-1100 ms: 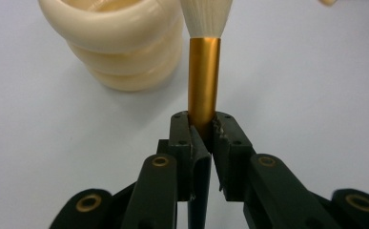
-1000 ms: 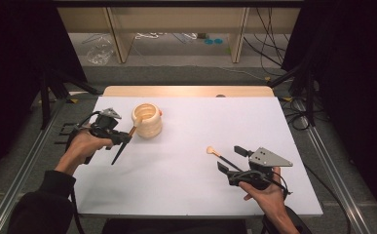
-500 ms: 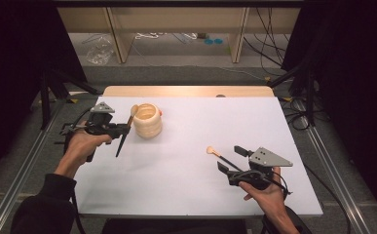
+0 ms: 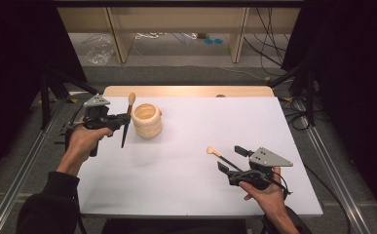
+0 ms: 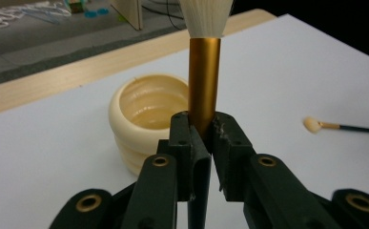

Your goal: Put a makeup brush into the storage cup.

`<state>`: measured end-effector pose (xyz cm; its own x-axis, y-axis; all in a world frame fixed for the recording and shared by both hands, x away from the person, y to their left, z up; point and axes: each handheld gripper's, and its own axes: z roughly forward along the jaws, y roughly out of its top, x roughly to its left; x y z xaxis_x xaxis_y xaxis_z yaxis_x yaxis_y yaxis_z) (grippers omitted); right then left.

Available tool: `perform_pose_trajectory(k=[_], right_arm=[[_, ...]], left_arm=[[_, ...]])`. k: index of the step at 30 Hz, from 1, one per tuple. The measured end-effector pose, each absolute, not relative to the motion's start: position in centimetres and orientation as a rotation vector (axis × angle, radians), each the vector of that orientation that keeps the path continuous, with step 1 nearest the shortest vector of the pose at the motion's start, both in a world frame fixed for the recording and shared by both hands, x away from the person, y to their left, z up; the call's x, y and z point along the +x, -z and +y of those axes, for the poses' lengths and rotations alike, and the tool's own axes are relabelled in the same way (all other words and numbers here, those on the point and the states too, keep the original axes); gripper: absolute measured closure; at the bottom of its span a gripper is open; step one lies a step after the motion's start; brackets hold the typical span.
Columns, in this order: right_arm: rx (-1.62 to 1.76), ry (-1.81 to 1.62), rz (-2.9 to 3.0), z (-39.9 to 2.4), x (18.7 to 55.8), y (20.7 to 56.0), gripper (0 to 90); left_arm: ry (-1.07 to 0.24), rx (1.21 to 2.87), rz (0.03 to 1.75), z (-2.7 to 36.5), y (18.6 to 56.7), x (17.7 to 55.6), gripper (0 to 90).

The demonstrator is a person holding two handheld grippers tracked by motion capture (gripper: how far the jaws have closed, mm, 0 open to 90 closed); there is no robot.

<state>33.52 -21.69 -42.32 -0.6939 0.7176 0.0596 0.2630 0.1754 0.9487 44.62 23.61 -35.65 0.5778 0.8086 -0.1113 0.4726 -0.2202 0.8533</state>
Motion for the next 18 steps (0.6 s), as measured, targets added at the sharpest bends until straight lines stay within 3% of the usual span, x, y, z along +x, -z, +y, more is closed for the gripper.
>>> perform_pose_trajectory(k=[12, 18], right_arm=[[0.923, -1.528, 2.054, -21.8, 33.5, 42.3, 19.6], [0.915, -1.532, 2.05, -21.8, 33.6, 42.3, 19.6]], left_arm=[[-0.512, 1.816, 1.003, 23.3, 34.3, 46.3, 78.5], [-0.556, 1.744, 1.063, 23.0, 33.7, 46.8, 78.5]])
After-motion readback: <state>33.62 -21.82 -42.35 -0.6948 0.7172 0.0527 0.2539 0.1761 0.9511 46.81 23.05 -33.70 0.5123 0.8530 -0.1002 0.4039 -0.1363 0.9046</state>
